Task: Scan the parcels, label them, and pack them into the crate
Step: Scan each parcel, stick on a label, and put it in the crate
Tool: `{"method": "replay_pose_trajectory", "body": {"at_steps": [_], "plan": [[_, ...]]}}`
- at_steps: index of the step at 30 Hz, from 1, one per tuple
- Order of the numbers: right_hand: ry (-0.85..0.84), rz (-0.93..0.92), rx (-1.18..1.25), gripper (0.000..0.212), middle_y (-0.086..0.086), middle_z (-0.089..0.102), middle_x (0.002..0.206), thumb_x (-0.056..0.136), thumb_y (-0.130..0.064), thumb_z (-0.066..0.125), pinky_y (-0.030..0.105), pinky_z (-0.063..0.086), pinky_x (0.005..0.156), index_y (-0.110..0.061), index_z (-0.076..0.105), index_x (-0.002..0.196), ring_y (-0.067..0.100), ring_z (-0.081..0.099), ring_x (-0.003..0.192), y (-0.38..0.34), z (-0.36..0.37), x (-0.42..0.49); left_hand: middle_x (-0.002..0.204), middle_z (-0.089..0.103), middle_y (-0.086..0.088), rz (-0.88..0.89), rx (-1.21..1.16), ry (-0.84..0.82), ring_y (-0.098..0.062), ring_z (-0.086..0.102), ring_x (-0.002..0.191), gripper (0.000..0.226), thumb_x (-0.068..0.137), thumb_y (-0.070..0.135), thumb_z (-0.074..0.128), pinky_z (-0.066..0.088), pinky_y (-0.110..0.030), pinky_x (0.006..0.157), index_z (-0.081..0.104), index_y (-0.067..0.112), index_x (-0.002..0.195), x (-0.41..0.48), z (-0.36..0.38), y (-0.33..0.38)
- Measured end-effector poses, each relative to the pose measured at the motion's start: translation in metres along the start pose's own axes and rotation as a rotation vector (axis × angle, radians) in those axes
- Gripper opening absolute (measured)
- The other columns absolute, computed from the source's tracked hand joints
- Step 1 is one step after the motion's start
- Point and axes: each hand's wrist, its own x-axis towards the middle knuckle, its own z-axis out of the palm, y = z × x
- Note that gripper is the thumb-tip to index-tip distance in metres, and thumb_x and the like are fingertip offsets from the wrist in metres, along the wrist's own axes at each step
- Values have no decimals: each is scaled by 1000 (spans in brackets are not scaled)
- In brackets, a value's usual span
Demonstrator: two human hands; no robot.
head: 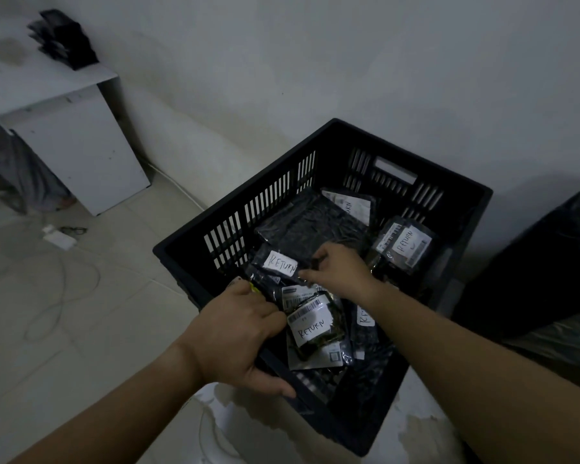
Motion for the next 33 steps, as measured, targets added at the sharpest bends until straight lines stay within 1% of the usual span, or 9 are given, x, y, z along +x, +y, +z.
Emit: {"method": "replay_pose_trajectory", "body": {"at_steps": [3, 6, 12, 17, 20, 24, 28, 30, 33], "plan": [[58, -87, -207, 56, -3, 68, 87, 68, -71, 72, 31, 47, 73, -25, 59, 97, 19, 62, 85, -8, 18, 6, 66, 52, 6, -11, 13, 8, -16, 45, 57, 74, 72, 94, 47, 31, -30, 70, 54, 21, 73, -2, 1, 1], [62, -124, -366, 60, 3, 67, 102, 72, -71, 68, 34, 43, 83, -20, 63, 103, 25, 58, 101, -13, 29, 10, 66, 51, 6, -6, 23, 26, -15, 43, 56, 74, 72, 94, 44, 24, -28, 70, 53, 21, 73, -1, 0, 0], [93, -162, -388, 72, 5, 62, 120, 73, -74, 64, 36, 43, 90, -20, 61, 119, 25, 57, 110, -14, 53, 12, 66, 48, 7, -10, 14, 23, -13, 35, 58, 74, 73, 95, 44, 33, -31, 69, 50, 21, 73, -2, 3, 0], [71, -169, -316, 70, 4, 65, 115, 73, -70, 68, 35, 48, 87, -20, 57, 122, 23, 61, 104, -16, 51, 14, 67, 48, 7, -10, 15, 30, -9, 21, 65, 73, 73, 94, 45, 23, -28, 71, 50, 21, 73, -2, 2, -4], [-8, -181, -284, 64, 2, 65, 117, 77, -60, 70, 36, 49, 87, -21, 55, 125, 24, 61, 105, -18, 38, 6, 71, 50, 6, 3, 7, 30, -12, 33, 61, 73, 74, 93, 45, 18, -27, 74, 53, 20, 76, -5, 2, -4], [-103, -211, -263, 54, 2, 65, 118, 86, -46, 66, 35, 51, 86, -22, 51, 131, 23, 61, 106, -17, 1, -26, 78, 53, 4, 4, 13, 32, -17, 45, 65, 74, 74, 93, 46, 26, -30, 72, 57, 20, 81, -5, 1, -7], [-9, -308, -302, 54, 0, 60, 126, 91, -44, 60, 35, 44, 92, -25, 45, 139, 24, 54, 114, -3, -35, -80, 106, 64, 2, -27, 7, -51, -20, 59, 85, 79, 75, 91, 48, 42, -36, 79, 67, 20, 102, -11, -1, -6], [72, -364, -259, 56, -2, 55, 134, 91, -43, 59, 39, 40, 101, -26, 43, 142, 22, 48, 123, 8, -50, -113, 128, 63, 1, -39, -5, -119, -20, 63, 106, 83, 76, 89, 49, 42, -38, 90, 67, 21, 121, -15, -7, -7], [192, -413, -216, 57, -6, 51, 139, 89, -40, 60, 36, 38, 106, -26, 45, 142, 16, 45, 128, 35, -66, -163, 152, 49, 5, -48, -51, -131, -17, 53, 132, 84, 78, 81, 56, 35, -41, 108, 56, 27, 142, -19, -15, -10]]}}
